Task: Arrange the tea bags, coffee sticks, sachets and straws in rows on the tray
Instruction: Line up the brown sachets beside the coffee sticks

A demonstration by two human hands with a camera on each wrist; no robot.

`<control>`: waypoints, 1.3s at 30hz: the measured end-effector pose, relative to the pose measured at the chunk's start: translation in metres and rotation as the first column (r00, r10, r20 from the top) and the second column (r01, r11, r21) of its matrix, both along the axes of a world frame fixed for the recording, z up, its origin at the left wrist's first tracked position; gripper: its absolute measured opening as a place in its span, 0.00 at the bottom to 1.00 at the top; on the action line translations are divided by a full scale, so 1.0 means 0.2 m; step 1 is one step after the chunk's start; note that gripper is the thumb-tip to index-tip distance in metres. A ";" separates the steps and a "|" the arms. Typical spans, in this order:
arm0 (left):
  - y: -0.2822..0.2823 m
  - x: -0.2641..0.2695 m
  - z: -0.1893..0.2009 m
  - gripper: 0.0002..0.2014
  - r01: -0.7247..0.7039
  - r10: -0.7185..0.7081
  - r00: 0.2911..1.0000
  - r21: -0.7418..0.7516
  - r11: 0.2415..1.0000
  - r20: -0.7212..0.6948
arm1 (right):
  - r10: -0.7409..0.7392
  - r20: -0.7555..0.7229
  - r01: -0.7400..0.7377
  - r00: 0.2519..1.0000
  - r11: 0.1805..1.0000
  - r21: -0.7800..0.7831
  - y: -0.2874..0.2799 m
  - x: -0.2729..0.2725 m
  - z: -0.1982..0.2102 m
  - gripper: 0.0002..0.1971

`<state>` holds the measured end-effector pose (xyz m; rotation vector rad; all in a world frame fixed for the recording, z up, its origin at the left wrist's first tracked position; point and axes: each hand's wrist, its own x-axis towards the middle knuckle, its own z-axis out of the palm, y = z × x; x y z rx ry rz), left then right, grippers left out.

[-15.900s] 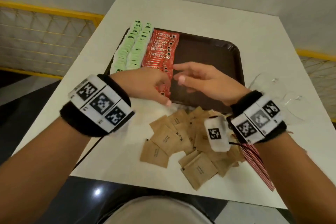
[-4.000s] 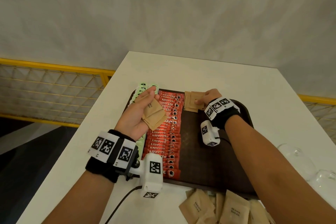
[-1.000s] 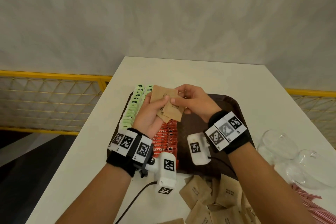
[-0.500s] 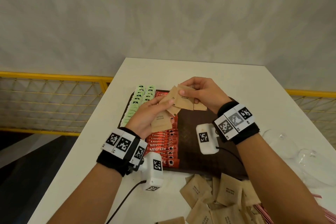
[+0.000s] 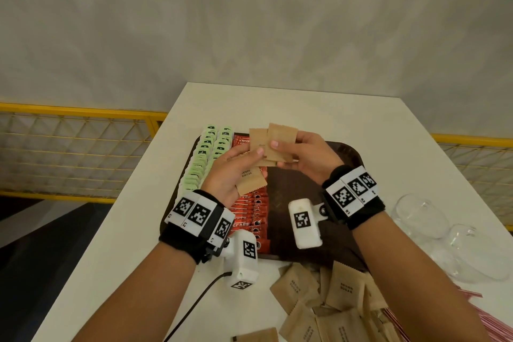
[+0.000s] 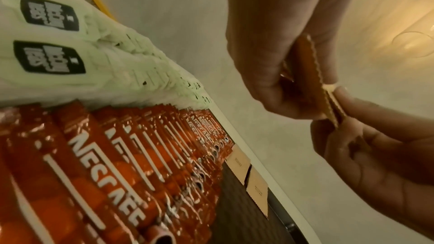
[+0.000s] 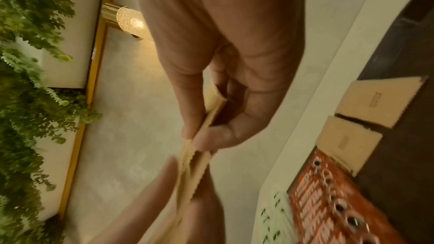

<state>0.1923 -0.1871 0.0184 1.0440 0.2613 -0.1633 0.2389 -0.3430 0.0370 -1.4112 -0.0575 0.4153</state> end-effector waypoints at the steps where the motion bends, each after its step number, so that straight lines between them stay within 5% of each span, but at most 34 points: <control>1: 0.01 0.00 0.00 0.15 -0.016 0.016 1.000 -0.023 1.000 0.001 | -0.050 0.005 0.050 0.999 0.998 -0.025 -0.03 0.04 0.01 0.13; 4: 0.06 0.01 -0.02 0.17 -0.045 0.045 0.999 -0.060 0.997 -0.002 | -0.247 -0.038 0.242 0.968 0.965 -0.104 -0.12 0.20 -0.01 0.12; 7: 0.12 0.02 -0.06 0.14 -0.053 0.052 0.999 -0.126 0.991 -0.013 | -0.324 -0.111 0.280 0.940 0.914 -0.294 -0.14 0.32 -0.10 0.10; 11: 0.15 0.02 -0.08 0.12 -0.033 0.031 0.999 -0.200 0.979 -0.009 | -0.320 -0.152 0.192 0.935 0.819 -0.541 -0.08 0.38 -0.22 0.34; 21: 0.18 0.03 -0.07 0.08 -0.025 0.030 0.999 -0.250 0.968 0.017 | -0.292 -0.151 0.144 0.944 0.781 -0.608 -0.04 0.43 -0.25 0.31; 25: 0.16 0.04 -0.07 0.07 -0.011 0.014 1.000 -0.251 0.968 0.008 | -0.258 -0.112 0.114 0.960 0.723 -0.681 -0.03 0.45 -0.28 0.39; 29: 0.16 0.04 -0.07 0.08 0.011 -0.007 1.000 -0.255 0.967 0.017 | -0.229 -0.068 0.109 0.971 0.678 -0.727 -0.07 0.52 -0.37 0.30; 35: 0.20 0.03 -0.06 0.10 0.016 -0.011 1.000 -0.246 0.969 0.024 | -0.364 -0.163 0.243 0.917 0.834 -0.495 -0.18 0.49 -0.22 0.17; 37: 0.19 0.03 -0.07 0.09 0.010 -0.009 1.000 -0.248 0.969 0.006 | -0.391 -0.172 0.255 0.904 0.817 -0.517 -0.22 0.49 -0.22 0.05; 39: 0.17 0.03 -0.06 0.04 0.013 -0.015 1.000 -0.251 0.968 -0.007 | -0.359 -0.186 0.194 0.915 0.793 -0.578 -0.24 0.49 -0.25 0.06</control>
